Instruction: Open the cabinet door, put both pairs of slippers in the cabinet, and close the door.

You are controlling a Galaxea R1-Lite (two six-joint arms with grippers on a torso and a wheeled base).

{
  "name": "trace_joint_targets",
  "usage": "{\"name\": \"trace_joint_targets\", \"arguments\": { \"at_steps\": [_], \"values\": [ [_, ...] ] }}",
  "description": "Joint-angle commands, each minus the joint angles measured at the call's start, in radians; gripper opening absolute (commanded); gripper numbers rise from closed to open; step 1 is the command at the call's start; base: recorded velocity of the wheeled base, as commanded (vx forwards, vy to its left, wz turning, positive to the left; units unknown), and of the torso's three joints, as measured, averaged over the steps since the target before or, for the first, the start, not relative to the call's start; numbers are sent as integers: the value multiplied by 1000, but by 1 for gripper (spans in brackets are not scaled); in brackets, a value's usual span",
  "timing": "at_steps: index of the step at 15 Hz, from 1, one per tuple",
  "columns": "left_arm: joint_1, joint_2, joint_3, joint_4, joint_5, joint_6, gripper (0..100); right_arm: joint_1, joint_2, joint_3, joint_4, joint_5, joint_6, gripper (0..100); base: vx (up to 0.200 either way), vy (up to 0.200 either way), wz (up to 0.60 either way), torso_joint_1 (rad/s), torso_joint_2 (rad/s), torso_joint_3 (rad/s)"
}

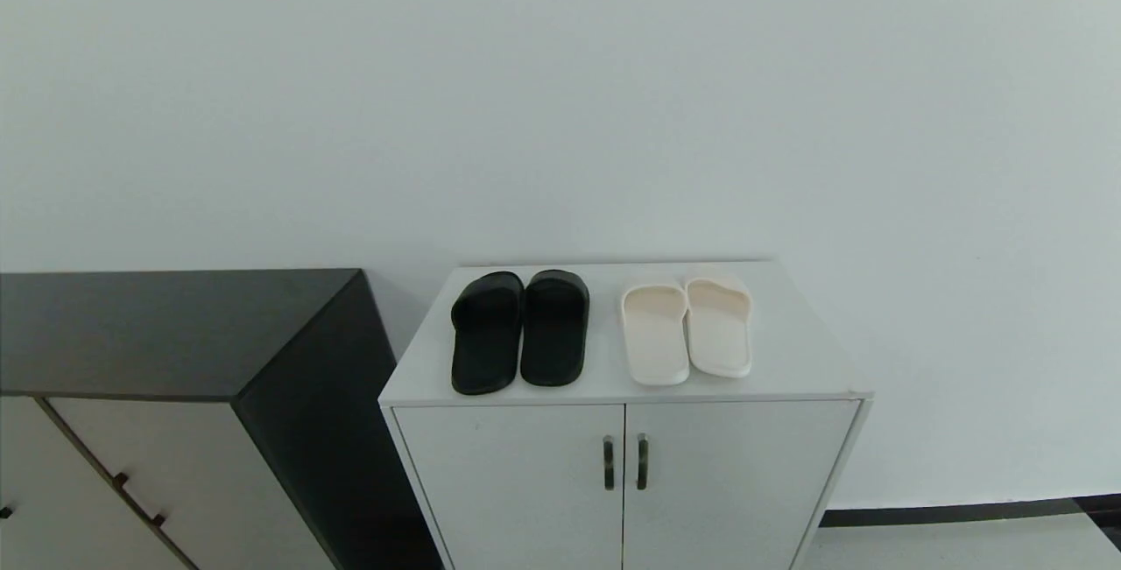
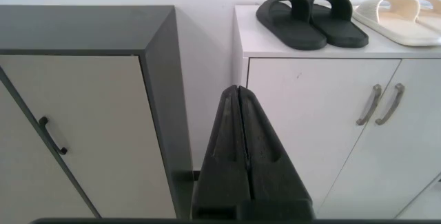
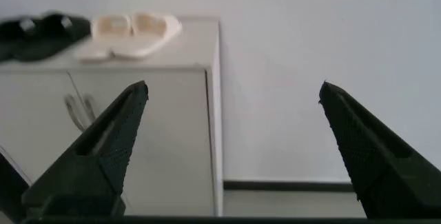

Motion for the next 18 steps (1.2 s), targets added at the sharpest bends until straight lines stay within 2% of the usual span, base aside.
{"name": "trace_joint_targets", "arguments": {
  "at_steps": [1,3,4,5,6,7,8,9,11,13,18],
  "values": [
    [0,1,0,0,-1,-3,0,18,430,-278,-13,133,105,100,0,0,0,0,0,0],
    [0,1,0,0,-1,2,0,41,703,-341,-48,188,71,100,0,0,0,0,0,0],
    [0,1,0,0,-1,2,0,125,893,-379,-126,171,91,100,0,0,0,0,0,0],
    [0,1,0,0,-1,-1,0,203,1031,-404,-226,108,152,100,0,0,0,0,0,0],
    [0,1,0,0,-1,-1,0,354,1210,-447,-373,-55,246,100,0,0,0,0,0,0],
    [0,1,0,0,-1,-1,0,453,1333,-481,-479,-171,284,100,0,0,0,0,0,0],
    [0,1,0,0,-3,-1,0,490,1436,-528,-551,-211,287,100,0,0,0,0,0,0],
    [0,1,0,0,-3,-1,0,522,1513,-589,-568,-220,287,100,0,0,0,0,0,0],
    [0,1,0,0,-3,0,0,530,1601,-685,-567,-226,287,100,0,0,0,0,0,0],
    [0,1,0,0,-3,0,0,542,1713,-793,-570,-303,275,100,0,0,0,0,0,0],
    [0,1,0,0,-3,-1,0,613,1910,-1007,-568,-403,197,100,0,0,0,0,0,0]
  ]
}}
